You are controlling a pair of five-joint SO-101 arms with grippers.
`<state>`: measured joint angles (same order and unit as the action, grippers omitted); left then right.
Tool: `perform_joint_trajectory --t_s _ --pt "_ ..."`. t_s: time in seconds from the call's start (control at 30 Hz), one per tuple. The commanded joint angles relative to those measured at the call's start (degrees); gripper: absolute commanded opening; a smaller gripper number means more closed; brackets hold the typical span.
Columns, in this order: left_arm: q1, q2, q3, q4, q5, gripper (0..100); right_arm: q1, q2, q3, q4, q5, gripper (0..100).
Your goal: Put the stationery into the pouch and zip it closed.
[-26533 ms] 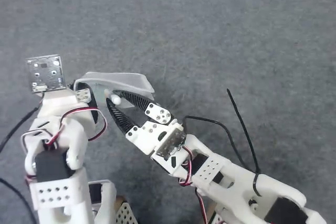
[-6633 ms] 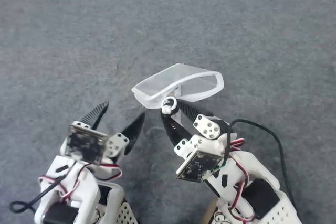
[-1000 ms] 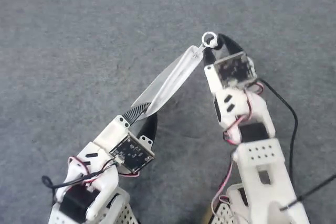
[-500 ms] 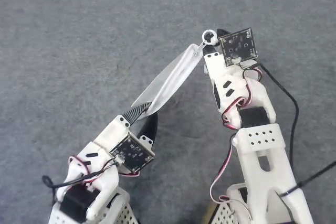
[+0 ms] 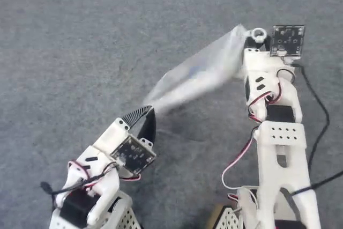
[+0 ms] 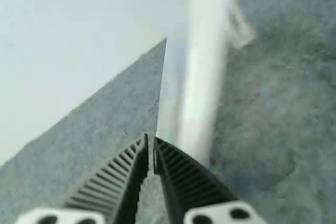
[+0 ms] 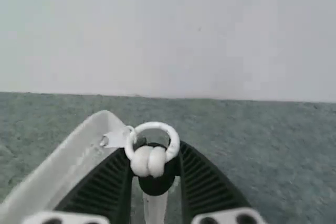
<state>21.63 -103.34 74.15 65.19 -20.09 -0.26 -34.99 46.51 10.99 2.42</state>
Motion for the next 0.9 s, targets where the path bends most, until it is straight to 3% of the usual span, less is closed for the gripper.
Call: perform_joint_trajectory --t_s 0.0,0.17,0.37,0.6,0.73,0.87 --pt "-0.62 -0.70 -1.54 0.00 -0.53 1 0.92 -0.40 -4.40 0.22 -0.88 0.6" --pt "-0.62 -0.70 -1.54 0.00 -0.53 1 -0.75 -0.75 -4.22 0.84 -0.18 0.6" --pt "-0.62 -0.70 -1.54 0.00 -0.26 1 -6.11 -0.75 -4.40 3.82 6.15 1.3" --pt "-0.88 -0.70 -1.71 -0.35 1.49 1 -9.89 -0.84 -4.66 7.78 7.38 20.3" --pt "-6.51 -0.79 -4.18 -0.53 5.36 5 -14.99 -2.33 -4.22 10.86 12.31 21.4" --pt "-13.36 -0.79 -5.67 -2.29 14.42 15 -20.79 -3.47 -4.22 15.69 14.07 21.4"
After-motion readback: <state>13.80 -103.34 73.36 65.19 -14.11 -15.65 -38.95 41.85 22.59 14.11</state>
